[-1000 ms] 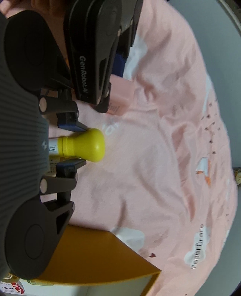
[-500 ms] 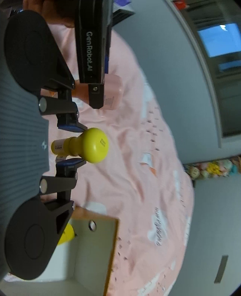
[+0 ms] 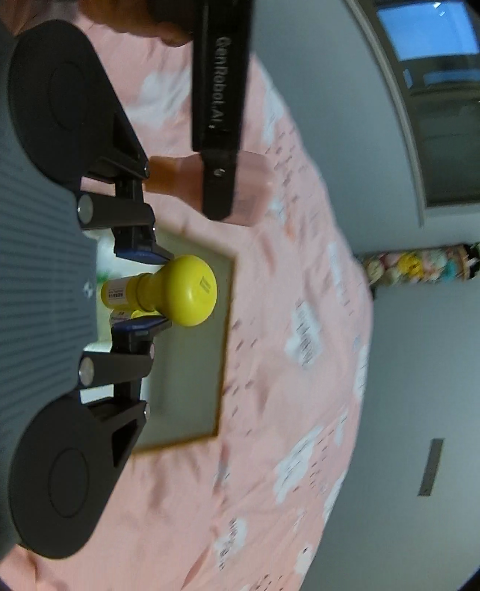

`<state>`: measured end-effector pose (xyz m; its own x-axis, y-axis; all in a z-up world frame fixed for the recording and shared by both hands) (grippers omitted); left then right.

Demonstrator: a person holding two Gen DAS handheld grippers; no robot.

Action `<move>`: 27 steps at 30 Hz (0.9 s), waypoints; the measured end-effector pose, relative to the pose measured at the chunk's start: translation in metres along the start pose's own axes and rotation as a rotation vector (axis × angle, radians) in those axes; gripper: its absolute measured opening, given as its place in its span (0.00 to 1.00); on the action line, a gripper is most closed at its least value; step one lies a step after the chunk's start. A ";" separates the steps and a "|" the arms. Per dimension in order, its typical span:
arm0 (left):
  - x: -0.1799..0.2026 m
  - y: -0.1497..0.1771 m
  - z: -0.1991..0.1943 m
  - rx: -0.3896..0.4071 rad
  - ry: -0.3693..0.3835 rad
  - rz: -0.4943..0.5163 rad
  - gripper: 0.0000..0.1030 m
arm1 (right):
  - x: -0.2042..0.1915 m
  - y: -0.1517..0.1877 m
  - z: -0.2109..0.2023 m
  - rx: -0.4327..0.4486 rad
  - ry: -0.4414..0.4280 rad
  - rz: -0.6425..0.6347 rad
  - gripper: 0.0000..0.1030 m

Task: Organize rigid objects
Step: 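Carry the pink bottle with the left gripper while the right gripper carries the yellow bottle into the box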

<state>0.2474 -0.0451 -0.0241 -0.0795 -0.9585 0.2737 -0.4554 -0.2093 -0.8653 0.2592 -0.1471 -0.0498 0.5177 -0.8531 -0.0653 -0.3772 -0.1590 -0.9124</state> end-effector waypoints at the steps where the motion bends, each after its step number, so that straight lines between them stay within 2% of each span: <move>1: 0.006 0.005 0.011 -0.024 0.007 -0.006 0.47 | 0.008 0.004 0.003 -0.024 0.008 -0.002 0.28; 4: 0.017 0.017 0.042 -0.053 -0.010 -0.014 0.47 | 0.037 0.017 0.017 -0.104 0.041 -0.016 0.28; 7: 0.022 0.029 0.071 -0.078 -0.016 -0.067 0.47 | 0.059 0.030 0.032 -0.159 0.087 -0.061 0.28; 13: 0.025 0.047 0.110 -0.131 -0.058 -0.076 0.47 | 0.078 0.057 0.060 -0.249 0.090 -0.131 0.28; 17: 0.025 0.055 0.126 -0.176 -0.063 -0.060 0.47 | 0.082 0.065 0.075 -0.282 0.094 -0.157 0.28; 27: 0.019 0.069 0.155 -0.249 -0.087 -0.114 0.47 | 0.078 0.070 0.097 -0.314 0.090 -0.299 0.28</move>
<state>0.3520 -0.1072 -0.1436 0.0563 -0.9467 0.3171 -0.6615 -0.2733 -0.6983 0.3479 -0.1760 -0.1578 0.5761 -0.7840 0.2311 -0.4430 -0.5371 -0.7179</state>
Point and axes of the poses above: each gripper's, at about its wrist camera, not at the fingertips, and z roughly the way its jaws point, x to its right, y to its underside, the point moved 9 cm from there along z, roughly the way its jaws point, and after that the axes turned 15 degrees about x, right-handed, at the moved point
